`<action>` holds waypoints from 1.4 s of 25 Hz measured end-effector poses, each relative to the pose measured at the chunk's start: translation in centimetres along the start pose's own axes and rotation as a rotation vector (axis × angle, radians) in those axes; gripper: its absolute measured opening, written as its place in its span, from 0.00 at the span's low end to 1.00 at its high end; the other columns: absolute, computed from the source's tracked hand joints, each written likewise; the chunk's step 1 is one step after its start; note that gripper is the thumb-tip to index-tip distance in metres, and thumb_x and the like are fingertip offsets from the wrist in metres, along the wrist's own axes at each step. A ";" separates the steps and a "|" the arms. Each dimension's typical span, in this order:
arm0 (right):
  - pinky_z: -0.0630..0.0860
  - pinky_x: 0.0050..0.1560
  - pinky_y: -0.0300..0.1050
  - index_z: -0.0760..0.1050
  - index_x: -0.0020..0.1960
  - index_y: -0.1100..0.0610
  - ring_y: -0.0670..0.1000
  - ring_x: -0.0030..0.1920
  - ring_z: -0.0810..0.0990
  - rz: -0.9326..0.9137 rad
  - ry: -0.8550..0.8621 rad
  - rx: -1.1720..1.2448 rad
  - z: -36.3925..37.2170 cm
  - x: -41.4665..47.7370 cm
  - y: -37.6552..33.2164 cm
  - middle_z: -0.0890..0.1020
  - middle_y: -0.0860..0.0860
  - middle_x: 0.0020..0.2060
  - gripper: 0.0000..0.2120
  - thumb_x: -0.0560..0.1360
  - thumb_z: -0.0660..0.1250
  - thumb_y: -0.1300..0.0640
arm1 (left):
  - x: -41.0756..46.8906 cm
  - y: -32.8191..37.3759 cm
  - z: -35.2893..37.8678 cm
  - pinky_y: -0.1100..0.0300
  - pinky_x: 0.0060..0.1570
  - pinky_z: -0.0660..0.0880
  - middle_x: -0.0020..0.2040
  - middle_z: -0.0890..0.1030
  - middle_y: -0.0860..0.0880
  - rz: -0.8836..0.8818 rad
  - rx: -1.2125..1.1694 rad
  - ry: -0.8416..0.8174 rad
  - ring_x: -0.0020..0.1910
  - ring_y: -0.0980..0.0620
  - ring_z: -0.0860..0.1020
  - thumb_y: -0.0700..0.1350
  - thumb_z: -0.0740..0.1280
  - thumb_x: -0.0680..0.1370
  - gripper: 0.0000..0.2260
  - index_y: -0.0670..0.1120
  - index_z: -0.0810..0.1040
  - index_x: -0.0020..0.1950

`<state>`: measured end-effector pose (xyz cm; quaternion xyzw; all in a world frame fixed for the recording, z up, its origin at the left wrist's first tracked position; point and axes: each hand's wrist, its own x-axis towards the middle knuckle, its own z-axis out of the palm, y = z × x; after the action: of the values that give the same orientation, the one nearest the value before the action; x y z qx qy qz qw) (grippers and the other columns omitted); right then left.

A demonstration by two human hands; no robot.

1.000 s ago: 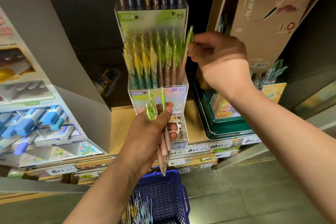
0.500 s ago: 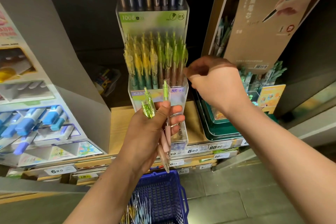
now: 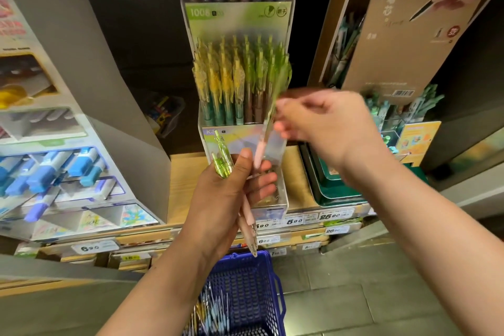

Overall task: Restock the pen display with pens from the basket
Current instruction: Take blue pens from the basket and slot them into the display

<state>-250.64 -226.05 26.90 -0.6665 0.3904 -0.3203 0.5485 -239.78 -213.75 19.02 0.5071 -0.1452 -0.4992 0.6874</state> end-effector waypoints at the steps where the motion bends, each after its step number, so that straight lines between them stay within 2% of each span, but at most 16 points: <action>1: 0.85 0.45 0.45 0.83 0.42 0.52 0.50 0.38 0.87 -0.049 0.068 0.011 -0.3 0.8 -0.6 0.87 0.51 0.36 0.08 0.77 0.70 0.62 | 0.0 -0.1 -0.2 0.58 0.40 0.83 0.44 0.86 0.43 -0.039 -0.005 0.014 0.40 0.47 0.86 0.50 0.70 0.79 0.15 0.38 0.82 0.55; 3: 0.84 0.50 0.52 0.84 0.46 0.50 0.53 0.42 0.87 -0.161 0.162 -0.008 -0.1 2.0 -1.6 0.88 0.52 0.39 0.05 0.77 0.71 0.59 | -0.1 0.0 -0.6 0.62 0.30 0.78 0.37 0.80 0.47 -0.144 -0.061 -0.015 0.31 0.53 0.79 0.51 0.73 0.77 0.11 0.43 0.84 0.45; 5: 0.83 0.52 0.54 0.84 0.50 0.53 0.52 0.44 0.87 -0.251 0.184 -0.050 0.7 2.6 -1.8 0.87 0.52 0.42 0.04 0.76 0.72 0.58 | -0.3 0.2 -0.9 0.64 0.26 0.72 0.36 0.76 0.49 -0.186 -0.125 -0.047 0.28 0.56 0.71 0.52 0.74 0.76 0.08 0.48 0.84 0.42; 9: 0.83 0.52 0.55 0.84 0.52 0.59 0.52 0.44 0.87 -0.360 0.214 -0.090 1.5 3.4 -1.7 0.87 0.54 0.42 0.06 0.77 0.71 0.60 | -0.4 0.6 -1.5 0.64 0.24 0.68 0.37 0.76 0.48 -0.209 -0.146 -0.053 0.28 0.56 0.67 0.56 0.68 0.80 0.14 0.45 0.77 0.47; 11: 0.82 0.52 0.54 0.84 0.52 0.60 0.53 0.44 0.87 -0.362 0.211 -0.122 1.7 3.7 -1.6 0.87 0.54 0.42 0.07 0.76 0.71 0.60 | -0.3 0.7 -1.7 0.64 0.24 0.67 0.38 0.76 0.48 -0.213 -0.128 -0.042 0.27 0.55 0.66 0.52 0.67 0.82 0.11 0.44 0.75 0.51; 14: 0.82 0.52 0.49 0.85 0.52 0.58 0.49 0.43 0.86 -0.369 0.206 -0.290 2.2 3.3 -1.0 0.87 0.52 0.42 0.07 0.76 0.72 0.57 | -0.4 0.7 -1.8 0.64 0.23 0.65 0.39 0.76 0.47 -0.191 -0.117 -0.041 0.27 0.55 0.66 0.45 0.65 0.83 0.06 0.43 0.73 0.55; 17: 0.79 0.49 0.40 0.85 0.52 0.54 0.45 0.42 0.84 -0.382 0.150 -0.478 2.5 2.9 -0.2 0.87 0.49 0.42 0.07 0.76 0.73 0.55 | -0.5 0.7 -1.8 0.64 0.24 0.67 0.39 0.76 0.47 -0.158 -0.087 -0.065 0.27 0.55 0.67 0.43 0.66 0.83 0.05 0.42 0.73 0.55; 22: 0.78 0.47 0.39 0.85 0.52 0.53 0.44 0.40 0.83 -0.381 0.119 -0.551 2.6 2.8 0.2 0.86 0.47 0.41 0.06 0.75 0.73 0.56 | -0.8 0.6 -1.7 0.63 0.27 0.70 0.38 0.76 0.48 -0.068 -0.006 -0.104 0.29 0.55 0.69 0.46 0.67 0.82 0.07 0.44 0.76 0.48; 27: 0.71 0.38 0.29 0.85 0.46 0.50 0.43 0.36 0.80 -0.266 0.074 -0.716 2.5 2.3 0.8 0.82 0.44 0.34 0.08 0.76 0.70 0.46 | -0.8 1.1 -0.9 0.63 0.29 0.73 0.45 0.83 0.47 -0.023 0.023 -0.141 0.29 0.56 0.71 0.51 0.67 0.80 0.09 0.47 0.82 0.51; 29: 0.74 0.39 0.28 0.85 0.42 0.50 0.43 0.36 0.82 -0.102 0.010 -0.511 2.4 0.9 1.5 0.84 0.45 0.33 0.12 0.75 0.71 0.42 | -0.7 1.3 -0.7 0.63 0.30 0.73 0.49 0.85 0.45 -0.019 0.001 -0.155 0.30 0.56 0.72 0.52 0.68 0.79 0.10 0.47 0.83 0.54; 30: 0.79 0.45 0.34 0.85 0.42 0.50 0.43 0.37 0.84 -0.004 -0.074 -0.354 2.3 0.2 1.8 0.86 0.46 0.35 0.12 0.74 0.72 0.42 | -0.6 1.4 -0.5 0.64 0.30 0.72 0.50 0.85 0.44 -0.018 0.001 -0.163 0.30 0.56 0.72 0.52 0.68 0.79 0.11 0.47 0.84 0.54; 32: 0.82 0.54 0.46 0.86 0.45 0.51 0.46 0.40 0.86 0.118 -0.251 -0.148 2.2 -0.8 2.3 0.87 0.47 0.39 0.09 0.75 0.73 0.46 | -0.6 1.5 -0.3 0.63 0.30 0.69 0.47 0.83 0.43 -0.020 0.053 -0.175 0.29 0.55 0.72 0.54 0.67 0.79 0.11 0.50 0.87 0.50; 35: 0.82 0.52 0.45 0.86 0.47 0.56 0.48 0.40 0.86 0.211 -0.293 -0.026 1.9 -0.9 2.6 0.87 0.50 0.41 0.06 0.76 0.73 0.54 | -0.7 1.4 -0.3 0.63 0.32 0.75 0.48 0.86 0.45 -0.038 0.075 -0.187 0.31 0.54 0.76 0.54 0.66 0.80 0.14 0.48 0.88 0.50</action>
<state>-249.89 -224.64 23.98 -0.6683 0.3782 -0.1552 0.6215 -239.14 -213.05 20.27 0.4863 -0.2175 -0.5514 0.6420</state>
